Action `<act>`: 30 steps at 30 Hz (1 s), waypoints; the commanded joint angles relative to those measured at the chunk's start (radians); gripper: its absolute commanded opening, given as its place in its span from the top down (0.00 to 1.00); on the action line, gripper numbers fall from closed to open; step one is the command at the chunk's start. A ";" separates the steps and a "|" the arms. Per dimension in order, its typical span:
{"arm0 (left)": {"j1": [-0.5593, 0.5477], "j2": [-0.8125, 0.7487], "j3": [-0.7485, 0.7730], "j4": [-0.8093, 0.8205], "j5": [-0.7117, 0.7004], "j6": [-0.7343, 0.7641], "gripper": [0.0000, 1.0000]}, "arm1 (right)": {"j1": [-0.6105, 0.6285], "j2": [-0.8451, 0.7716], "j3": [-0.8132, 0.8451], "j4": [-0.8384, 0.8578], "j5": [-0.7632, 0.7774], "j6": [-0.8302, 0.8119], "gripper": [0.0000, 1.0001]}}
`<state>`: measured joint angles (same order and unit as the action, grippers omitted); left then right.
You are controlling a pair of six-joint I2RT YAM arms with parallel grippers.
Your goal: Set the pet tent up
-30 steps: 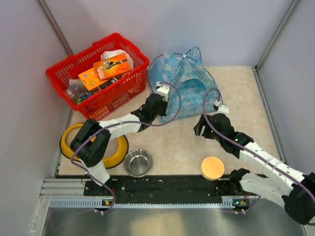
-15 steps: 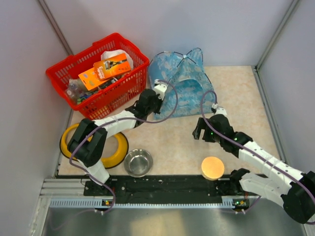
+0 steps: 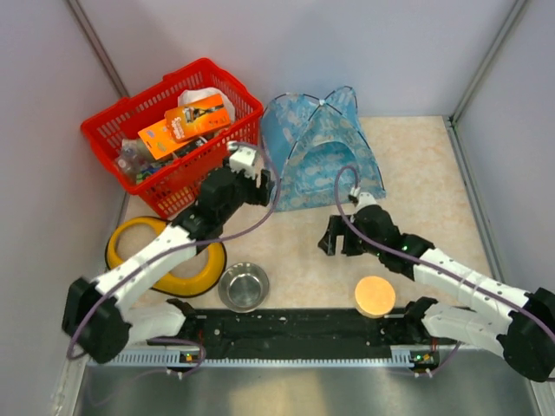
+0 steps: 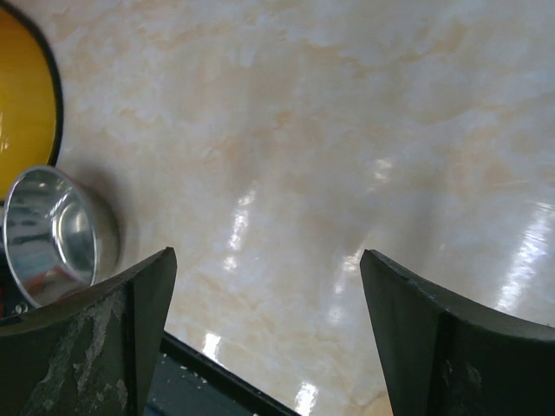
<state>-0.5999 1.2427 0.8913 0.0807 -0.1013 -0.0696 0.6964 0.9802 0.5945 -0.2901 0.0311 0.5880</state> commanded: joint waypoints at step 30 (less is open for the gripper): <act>0.037 -0.250 -0.436 -0.533 -0.430 -0.897 0.21 | 0.439 0.696 0.284 0.479 0.016 0.125 0.35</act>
<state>-0.5804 0.9546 0.4648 -0.5667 -0.5373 -0.9203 1.1076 1.6463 0.8112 0.1600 0.0402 0.7334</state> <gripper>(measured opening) 0.793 0.686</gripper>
